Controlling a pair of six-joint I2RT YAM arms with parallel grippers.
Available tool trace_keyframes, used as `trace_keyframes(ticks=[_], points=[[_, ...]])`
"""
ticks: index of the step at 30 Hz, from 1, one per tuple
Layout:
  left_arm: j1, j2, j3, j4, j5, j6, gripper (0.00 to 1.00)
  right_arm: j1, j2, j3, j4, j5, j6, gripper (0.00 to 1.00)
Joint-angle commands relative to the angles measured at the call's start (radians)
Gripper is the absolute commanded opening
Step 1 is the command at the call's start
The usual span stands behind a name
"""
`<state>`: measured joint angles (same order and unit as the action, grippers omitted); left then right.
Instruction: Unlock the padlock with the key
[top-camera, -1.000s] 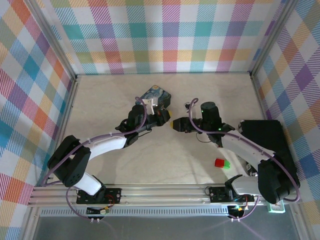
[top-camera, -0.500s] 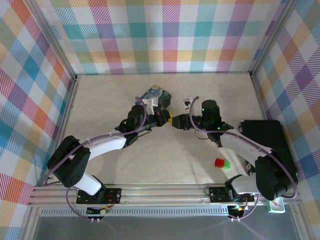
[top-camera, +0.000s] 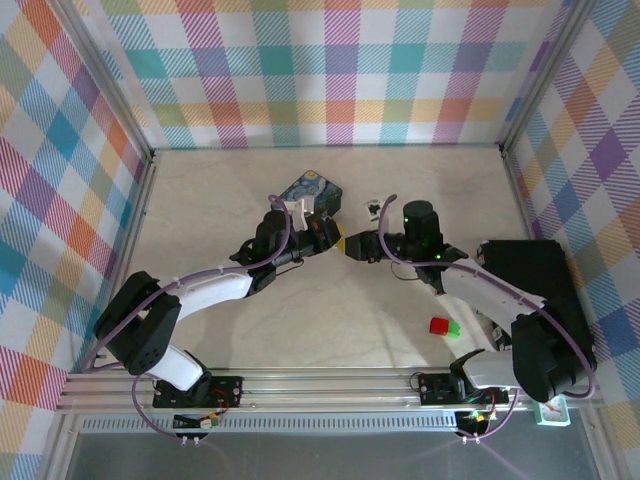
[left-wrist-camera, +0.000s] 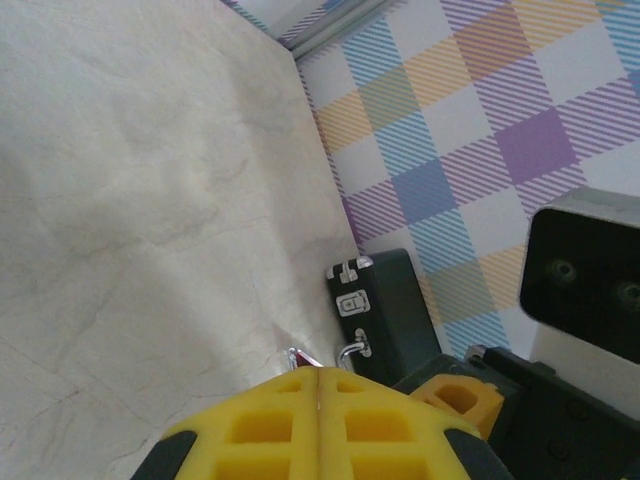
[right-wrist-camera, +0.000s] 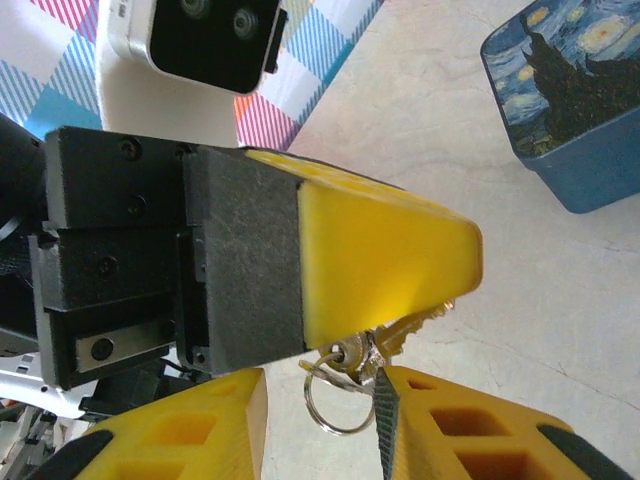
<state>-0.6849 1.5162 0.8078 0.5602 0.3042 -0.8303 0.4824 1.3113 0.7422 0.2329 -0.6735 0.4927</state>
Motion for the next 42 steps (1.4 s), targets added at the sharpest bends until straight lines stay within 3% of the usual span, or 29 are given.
trace_keyframes(ticks=[1, 5, 12, 24, 25, 28, 30, 34, 42], points=[[-0.015, -0.002, 0.014, 0.079, 0.009, -0.039, 0.00, -0.001, -0.028, -0.006, -0.050, 0.013, -0.032, 0.37], [-0.015, 0.047, 0.013, 0.190, 0.038, -0.094, 0.00, 0.000, -0.022, -0.026, -0.008, 0.012, -0.011, 0.45], [-0.024, 0.066, 0.006, 0.212, 0.061, -0.127, 0.00, 0.001, 0.002, 0.009, 0.037, 0.015, -0.008, 0.44], [-0.048, 0.036, -0.005, 0.206, 0.057, -0.140, 0.00, 0.000, 0.067, 0.033, 0.081, 0.008, 0.017, 0.03], [-0.048, 0.031, -0.010, 0.204, 0.053, -0.141, 0.10, 0.000, 0.061, 0.035, 0.064, 0.016, 0.006, 0.00], [-0.045, -0.003, -0.011, 0.151, 0.019, -0.118, 0.52, -0.001, 0.042, 0.050, -0.024, 0.025, -0.053, 0.00], [-0.042, -0.038, -0.005, 0.091, -0.012, -0.086, 0.73, -0.001, 0.030, 0.059, -0.092, 0.033, -0.101, 0.00], [-0.030, -0.112, -0.004, -0.007, -0.071, -0.022, 0.80, 0.000, -0.007, 0.056, -0.187, 0.052, -0.189, 0.00], [-0.015, -0.102, -0.035, -0.005, -0.059, -0.038, 0.73, 0.000, -0.052, 0.042, -0.215, 0.060, -0.331, 0.00]])
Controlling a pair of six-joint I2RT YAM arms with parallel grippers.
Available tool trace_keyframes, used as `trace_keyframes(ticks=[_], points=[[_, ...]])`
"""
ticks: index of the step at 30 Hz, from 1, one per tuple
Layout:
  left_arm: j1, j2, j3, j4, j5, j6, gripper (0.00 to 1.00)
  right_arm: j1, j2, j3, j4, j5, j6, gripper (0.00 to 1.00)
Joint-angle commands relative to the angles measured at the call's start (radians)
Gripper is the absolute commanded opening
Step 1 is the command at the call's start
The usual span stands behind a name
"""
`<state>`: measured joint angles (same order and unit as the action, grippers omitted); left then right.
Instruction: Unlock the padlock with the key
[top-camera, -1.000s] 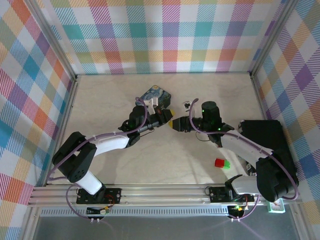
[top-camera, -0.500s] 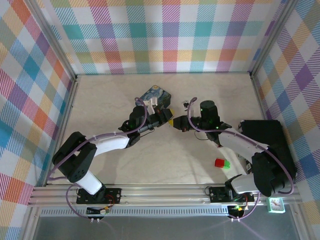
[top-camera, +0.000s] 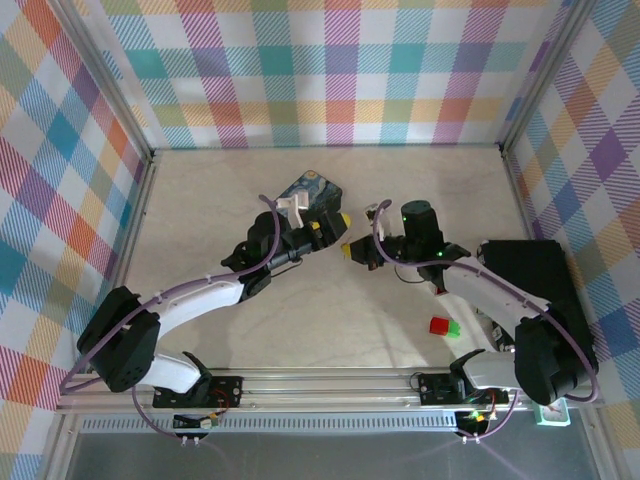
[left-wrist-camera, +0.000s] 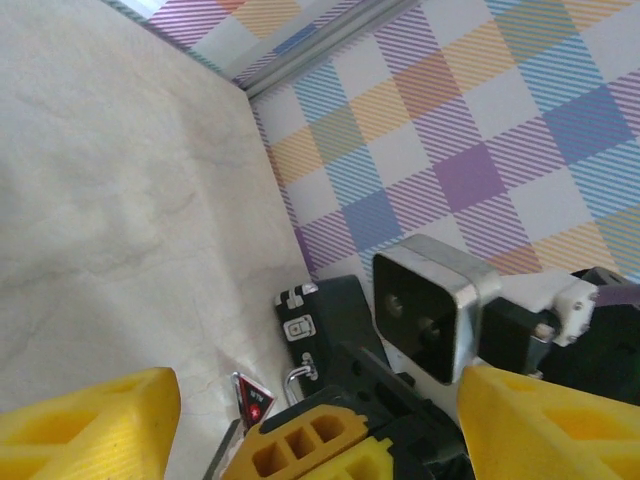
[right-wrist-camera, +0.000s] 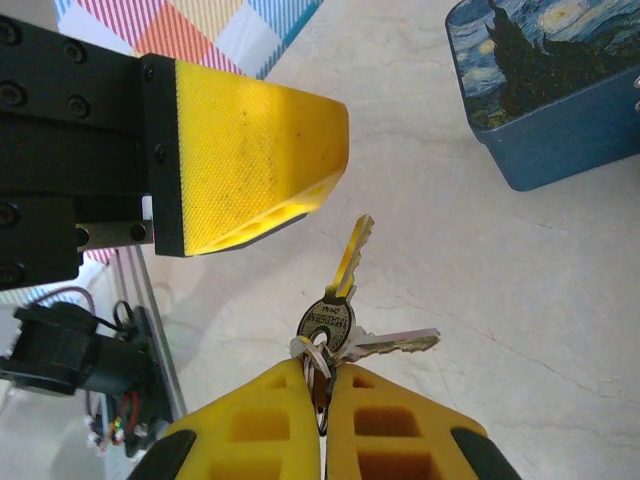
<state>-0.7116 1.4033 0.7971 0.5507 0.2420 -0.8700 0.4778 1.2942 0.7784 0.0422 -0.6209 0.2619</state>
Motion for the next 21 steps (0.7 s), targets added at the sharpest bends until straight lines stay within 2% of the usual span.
trace_keyframes(ticks=[1, 9, 11, 17, 19, 21], points=[[0.014, 0.017, -0.026, 0.014, 0.006, -0.008, 0.73, 0.005, -0.047, -0.008, -0.012, 0.010, -0.119, 0.00], [0.020, 0.049, -0.019, 0.010, 0.016, -0.040, 0.73, 0.006, -0.126, -0.067, 0.051, 0.076, -0.214, 0.00], [0.018, 0.065, -0.019, 0.040, 0.030, -0.060, 0.69, 0.006, -0.120, -0.065, 0.058, 0.072, -0.207, 0.00], [0.014, 0.140, -0.006, 0.180, 0.095, -0.137, 0.45, 0.007, -0.104, -0.067, 0.088, 0.070, -0.191, 0.00], [0.013, 0.158, -0.002, 0.192, 0.105, -0.146, 0.43, 0.007, -0.100, -0.065, 0.094, 0.072, -0.187, 0.00], [0.014, 0.169, -0.002, 0.193, 0.108, -0.157, 0.48, 0.007, -0.095, -0.061, 0.094, 0.074, -0.184, 0.00]])
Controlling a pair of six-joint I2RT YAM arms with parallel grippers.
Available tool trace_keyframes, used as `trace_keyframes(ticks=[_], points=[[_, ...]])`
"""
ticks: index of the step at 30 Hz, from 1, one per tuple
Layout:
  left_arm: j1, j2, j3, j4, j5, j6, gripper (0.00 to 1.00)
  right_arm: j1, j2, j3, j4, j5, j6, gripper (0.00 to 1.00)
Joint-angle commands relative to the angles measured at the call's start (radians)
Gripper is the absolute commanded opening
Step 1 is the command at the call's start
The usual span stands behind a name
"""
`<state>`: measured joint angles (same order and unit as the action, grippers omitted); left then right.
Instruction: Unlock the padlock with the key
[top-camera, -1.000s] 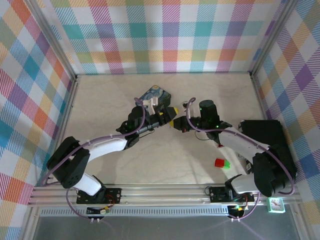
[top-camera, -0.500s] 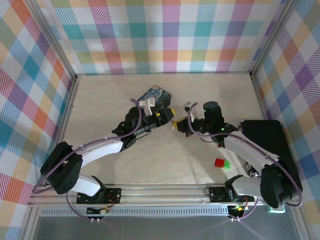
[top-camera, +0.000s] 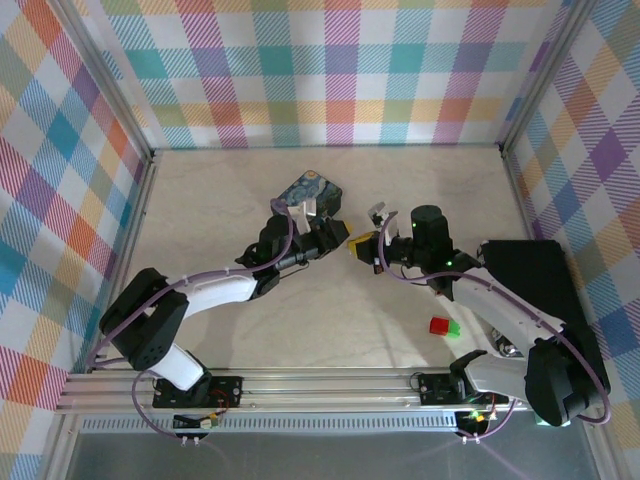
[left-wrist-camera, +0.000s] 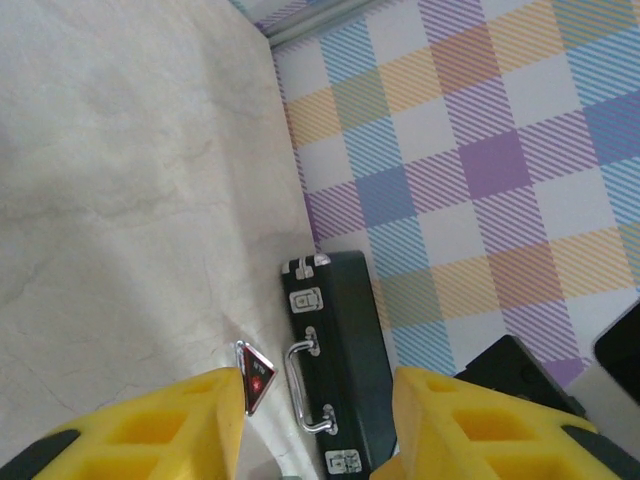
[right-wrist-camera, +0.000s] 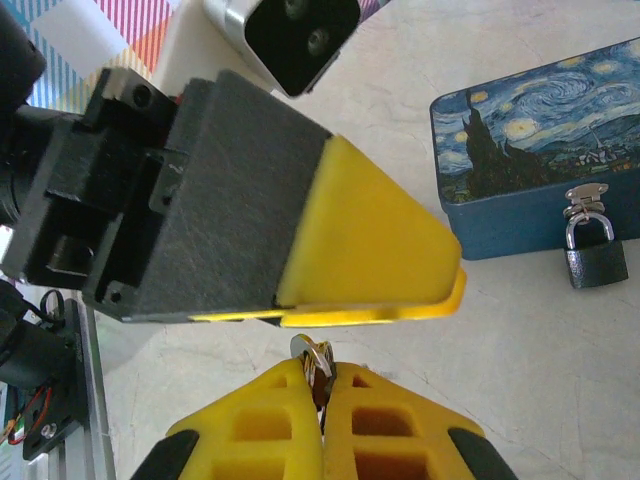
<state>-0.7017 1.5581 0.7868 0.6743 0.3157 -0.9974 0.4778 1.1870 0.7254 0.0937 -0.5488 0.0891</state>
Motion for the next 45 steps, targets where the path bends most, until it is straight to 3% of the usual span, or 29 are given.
trace_keyframes(ticks=[1, 7, 14, 18, 22, 30, 35, 41, 42, 45], points=[[0.004, 0.017, 0.008, 0.063, 0.029, -0.038, 0.54, 0.007, 0.012, -0.009, 0.041, 0.002, -0.010, 0.00], [0.007, 0.040, -0.022, 0.039, -0.016, -0.195, 0.68, 0.007, 0.020, -0.010, 0.047, 0.010, 0.003, 0.00], [0.003, 0.110, -0.069, 0.180, 0.021, -0.415, 0.73, 0.007, 0.028, -0.022, 0.087, 0.027, 0.021, 0.00], [-0.001, 0.131, -0.067, 0.233, 0.034, -0.453, 0.73, 0.007, 0.058, -0.029, 0.105, 0.013, 0.046, 0.00], [0.016, 0.083, -0.061, 0.062, 0.005, -0.328, 0.74, 0.007, 0.087, -0.018, 0.014, 0.017, 0.057, 0.00], [0.074, -0.051, -0.061, -0.339, -0.161, -0.049, 0.75, 0.037, 0.201, -0.050, -0.095, 0.081, 0.198, 0.00], [0.080, -0.101, -0.029, -0.444, -0.209, 0.054, 0.76, 0.071, 0.322, -0.021, -0.151, 0.105, 0.261, 0.00], [0.082, -0.119, -0.012, -0.455, -0.213, 0.087, 0.76, 0.073, 0.437, 0.068, -0.355, 0.320, 0.281, 0.00], [0.082, -0.119, -0.011, -0.453, -0.210, 0.087, 0.76, 0.073, 0.441, 0.077, -0.380, 0.349, 0.280, 0.03], [0.082, -0.122, -0.015, -0.452, -0.206, 0.085, 0.76, 0.073, 0.410, 0.091, -0.424, 0.417, 0.287, 0.25]])
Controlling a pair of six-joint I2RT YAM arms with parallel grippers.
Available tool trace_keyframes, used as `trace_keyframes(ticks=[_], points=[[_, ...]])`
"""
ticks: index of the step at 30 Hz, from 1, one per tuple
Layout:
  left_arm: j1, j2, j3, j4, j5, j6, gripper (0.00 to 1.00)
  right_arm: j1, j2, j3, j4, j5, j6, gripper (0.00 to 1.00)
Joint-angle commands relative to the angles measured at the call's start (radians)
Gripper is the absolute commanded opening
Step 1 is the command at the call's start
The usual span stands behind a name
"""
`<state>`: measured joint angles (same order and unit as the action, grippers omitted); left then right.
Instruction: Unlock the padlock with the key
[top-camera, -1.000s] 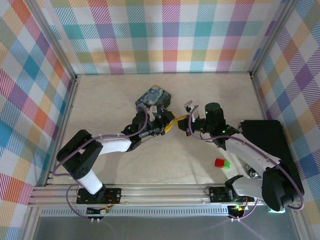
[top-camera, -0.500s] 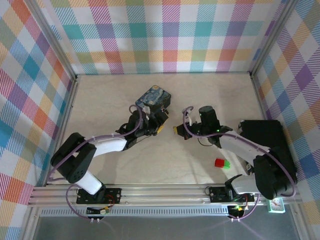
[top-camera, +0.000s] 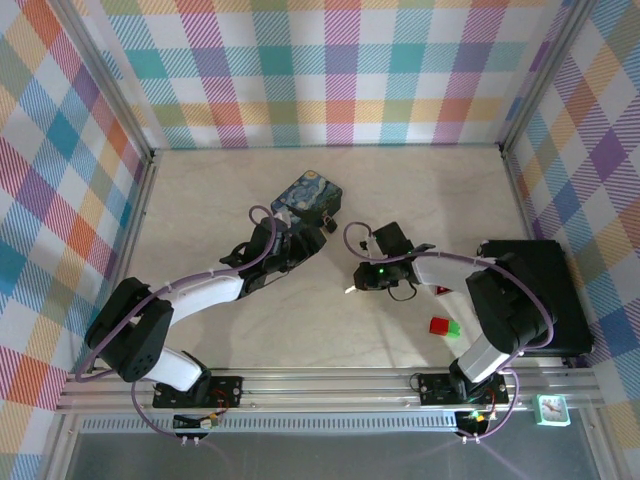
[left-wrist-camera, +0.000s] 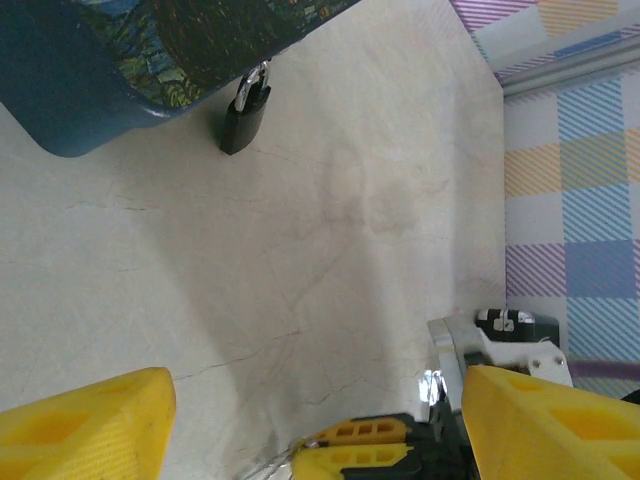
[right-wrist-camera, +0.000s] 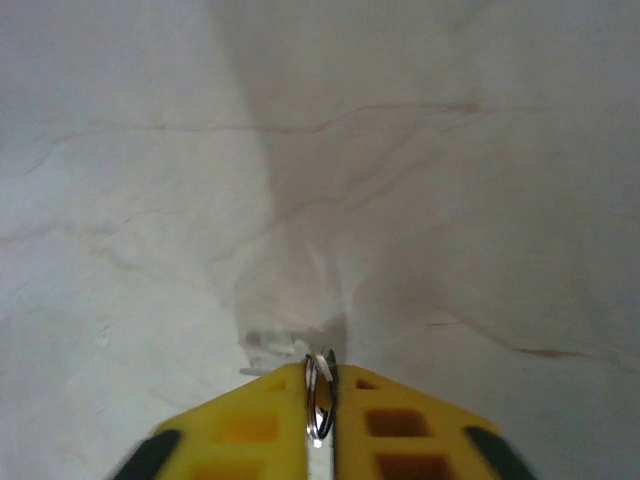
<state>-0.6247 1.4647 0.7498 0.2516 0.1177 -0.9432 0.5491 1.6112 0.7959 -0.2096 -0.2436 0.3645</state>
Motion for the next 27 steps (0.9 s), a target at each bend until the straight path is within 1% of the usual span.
trace_keyframes(ticks=[1, 2, 3, 4, 6, 8, 10, 13, 16, 18, 21, 24, 27], points=[[0.005, -0.030, 0.023, -0.028, -0.008, 0.033, 0.76, 0.002, -0.030, 0.027, -0.131, 0.122, 0.014, 0.32], [0.005, -0.032, 0.022, -0.029, -0.008, 0.032, 0.76, 0.002, -0.039, 0.033, -0.139, 0.124, 0.015, 0.38], [0.006, -0.032, 0.023, -0.031, -0.008, 0.036, 0.76, 0.002, -0.048, 0.042, -0.153, 0.123, 0.013, 0.45], [0.006, -0.031, 0.025, -0.034, -0.008, 0.040, 0.76, 0.003, -0.053, 0.052, -0.168, 0.121, 0.011, 0.49], [0.009, -0.031, 0.033, -0.040, -0.003, 0.049, 0.76, 0.013, -0.056, 0.069, -0.196, 0.131, 0.008, 0.51], [0.011, -0.032, 0.041, -0.047, -0.003, 0.058, 0.76, 0.029, -0.049, 0.085, -0.229, 0.170, 0.012, 0.53], [0.014, -0.033, 0.044, -0.048, -0.006, 0.064, 0.76, 0.046, -0.035, 0.104, -0.258, 0.211, 0.029, 0.58], [0.017, -0.031, 0.044, -0.045, -0.010, 0.065, 0.76, 0.073, -0.007, 0.133, -0.277, 0.271, 0.069, 0.58], [0.022, -0.029, 0.047, -0.043, -0.006, 0.069, 0.76, 0.089, 0.044, 0.167, -0.280, 0.322, 0.102, 0.56], [0.025, -0.032, 0.048, -0.045, -0.004, 0.069, 0.76, 0.099, 0.078, 0.188, -0.278, 0.339, 0.114, 0.52], [0.028, -0.045, 0.043, -0.050, -0.007, 0.073, 0.76, 0.112, 0.118, 0.208, -0.278, 0.356, 0.131, 0.38], [0.029, -0.064, 0.033, -0.059, -0.019, 0.078, 0.76, 0.114, 0.125, 0.201, -0.274, 0.370, 0.149, 0.19], [0.029, -0.081, 0.020, -0.060, -0.031, 0.080, 0.76, 0.114, 0.094, 0.188, -0.262, 0.361, 0.152, 0.00]])
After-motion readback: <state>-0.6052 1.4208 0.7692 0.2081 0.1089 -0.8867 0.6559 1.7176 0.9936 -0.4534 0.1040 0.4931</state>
